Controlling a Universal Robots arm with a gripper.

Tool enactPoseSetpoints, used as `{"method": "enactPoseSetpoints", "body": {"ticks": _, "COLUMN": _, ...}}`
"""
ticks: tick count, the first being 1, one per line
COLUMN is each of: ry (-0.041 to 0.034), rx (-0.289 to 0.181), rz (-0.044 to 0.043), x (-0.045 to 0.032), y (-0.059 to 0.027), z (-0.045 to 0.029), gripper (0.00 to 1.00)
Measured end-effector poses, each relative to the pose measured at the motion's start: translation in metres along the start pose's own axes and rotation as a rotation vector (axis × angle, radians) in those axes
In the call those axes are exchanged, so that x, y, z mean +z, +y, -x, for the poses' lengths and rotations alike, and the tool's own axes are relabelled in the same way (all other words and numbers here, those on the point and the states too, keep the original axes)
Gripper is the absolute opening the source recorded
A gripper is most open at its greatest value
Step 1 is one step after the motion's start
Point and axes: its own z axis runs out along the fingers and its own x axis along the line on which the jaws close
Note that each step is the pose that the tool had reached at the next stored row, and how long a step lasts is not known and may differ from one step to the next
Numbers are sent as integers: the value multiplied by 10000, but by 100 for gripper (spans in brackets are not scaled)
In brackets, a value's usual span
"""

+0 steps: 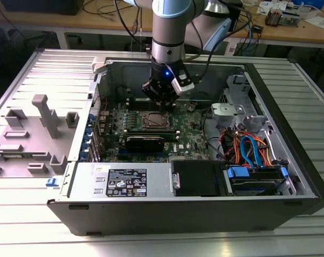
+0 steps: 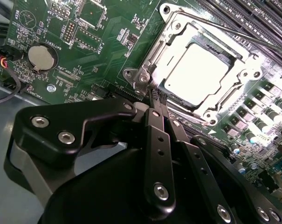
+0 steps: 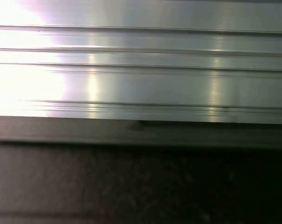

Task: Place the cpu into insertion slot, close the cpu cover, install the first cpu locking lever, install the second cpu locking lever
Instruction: 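Install the second cpu locking lever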

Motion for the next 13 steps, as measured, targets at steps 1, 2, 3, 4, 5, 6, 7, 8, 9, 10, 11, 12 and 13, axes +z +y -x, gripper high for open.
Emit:
{"method": "enactPoseSetpoints", "body": {"ticks": 1, "ry": 0, "rx": 1, "rz": 0, "x": 0, "y": -3, "z": 0, "gripper": 11}}
{"method": "enactPoseSetpoints", "body": {"ticks": 2, "ry": 0, "rx": 0, "rz": 0, "x": 0, "y": -6, "z": 0, "gripper": 11}}
{"method": "enactPoseSetpoints", "body": {"ticks": 3, "ry": 0, "rx": 0, "rz": 0, "x": 0, "y": -11, "z": 0, "gripper": 11}}
{"method": "enactPoseSetpoints", "body": {"ticks": 4, "ry": 0, "rx": 1, "rz": 1, "x": 1, "y": -17, "z": 0, "gripper": 11}}
{"method": "enactPoseSetpoints", "body": {"ticks": 5, "ry": 0, "rx": 1, "rz": 0, "x": 0, "y": -23, "z": -1, "gripper": 11}}
{"method": "enactPoseSetpoints", "body": {"ticks": 6, "ry": 1, "rx": 1, "rz": 1, "x": 1, "y": -29, "z": -1, "gripper": 11}}
{"method": "enactPoseSetpoints", "body": {"ticks": 7, "ry": 0, "rx": 1, "rz": 1, "x": 1, "y": -38, "z": -1, "gripper": 11}}
{"method": "enactPoseSetpoints", "body": {"ticks": 8, "ry": -1, "rx": 2, "rz": 0, "x": 2, "y": -74, "z": -3, "gripper": 11}}
{"method": "enactPoseSetpoints", "body": {"ticks": 9, "ry": 2, "rx": -1, "rz": -1, "x": -83, "y": -77, "z": -2, "gripper": 11}}
{"method": "enactPoseSetpoints", "body": {"ticks": 10, "ry": 1, "rx": -2, "rz": 2, "x": -102, "y": -79, "z": -2, "gripper": 11}}
{"method": "enactPoseSetpoints", "body": {"ticks": 11, "ry": 2, "rx": -3, "rz": 1, "x": -103, "y": -82, "z": -2, "gripper": 11}}
{"method": "enactPoseSetpoints", "body": {"ticks": 12, "ry": 0, "rx": -3, "rz": 2, "x": -103, "y": -88, "z": -1, "gripper": 11}}
{"method": "enactPoseSetpoints", "body": {"ticks": 13, "ry": 1, "rx": -2, "rz": 1, "x": -103, "y": -98, "z": -2, "gripper": 11}}
